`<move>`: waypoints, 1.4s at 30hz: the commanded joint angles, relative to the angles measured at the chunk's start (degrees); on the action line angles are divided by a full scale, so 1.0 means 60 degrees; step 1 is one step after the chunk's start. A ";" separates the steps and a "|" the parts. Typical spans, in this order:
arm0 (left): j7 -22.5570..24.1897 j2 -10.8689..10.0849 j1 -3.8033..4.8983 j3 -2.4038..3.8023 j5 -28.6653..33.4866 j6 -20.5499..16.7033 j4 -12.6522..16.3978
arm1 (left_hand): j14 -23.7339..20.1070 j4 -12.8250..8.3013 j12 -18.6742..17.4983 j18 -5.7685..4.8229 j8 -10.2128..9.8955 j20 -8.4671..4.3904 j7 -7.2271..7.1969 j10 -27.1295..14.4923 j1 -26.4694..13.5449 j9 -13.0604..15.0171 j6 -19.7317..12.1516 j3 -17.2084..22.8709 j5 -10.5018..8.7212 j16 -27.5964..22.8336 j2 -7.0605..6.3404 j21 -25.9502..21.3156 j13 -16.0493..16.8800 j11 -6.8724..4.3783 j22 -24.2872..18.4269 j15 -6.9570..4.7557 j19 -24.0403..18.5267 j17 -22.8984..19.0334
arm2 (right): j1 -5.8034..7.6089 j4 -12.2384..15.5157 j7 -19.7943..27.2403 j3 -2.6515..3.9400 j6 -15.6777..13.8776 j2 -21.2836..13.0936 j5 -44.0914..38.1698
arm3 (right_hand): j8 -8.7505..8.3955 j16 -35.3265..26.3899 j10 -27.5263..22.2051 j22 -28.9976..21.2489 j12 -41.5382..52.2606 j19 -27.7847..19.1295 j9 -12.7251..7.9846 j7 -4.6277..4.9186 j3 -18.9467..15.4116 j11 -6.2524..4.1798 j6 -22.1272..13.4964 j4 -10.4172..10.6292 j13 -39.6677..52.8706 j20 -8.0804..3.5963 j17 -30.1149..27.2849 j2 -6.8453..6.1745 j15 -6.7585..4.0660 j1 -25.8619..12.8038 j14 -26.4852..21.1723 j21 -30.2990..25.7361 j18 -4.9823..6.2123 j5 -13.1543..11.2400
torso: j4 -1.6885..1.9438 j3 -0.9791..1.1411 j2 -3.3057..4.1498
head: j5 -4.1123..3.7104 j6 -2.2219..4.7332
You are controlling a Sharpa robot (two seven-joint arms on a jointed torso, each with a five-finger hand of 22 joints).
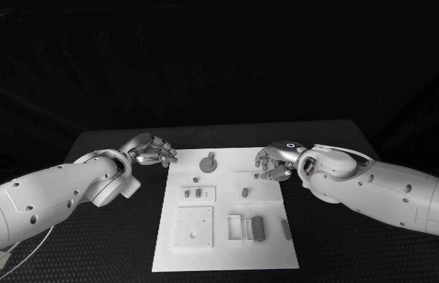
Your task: Assemble the parts on the task board
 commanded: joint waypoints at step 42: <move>0.0029 0.0088 0.0009 0.0007 0.0216 0.0424 -0.0053 | 0.0255 0.0048 -0.0057 -0.0027 0.0003 -0.0013 0.0070 -0.0110 -0.0095 -0.0008 -0.0184 -0.0184 0.0030 -0.0327 0.0114 -0.0022 -0.0156 0.0046 -0.0219 -0.0020 0.0154 0.0280 | -0.0314 -0.0718 -0.0061 -0.0097 0.0049 0.0745 -0.0582 | 0.0107 -0.0433 0.0249 0.0021 -0.0906 0.0127 -0.0186 0.0093 -0.0018 0.0160 0.0545 -0.0155 -0.0866 0.0074 -0.0364 0.0486 0.0149 0.0347 0.0103 -0.0484 0.0871 0.0016 | 0.0006 0.0011 0.0000 | 0.0041 -0.0123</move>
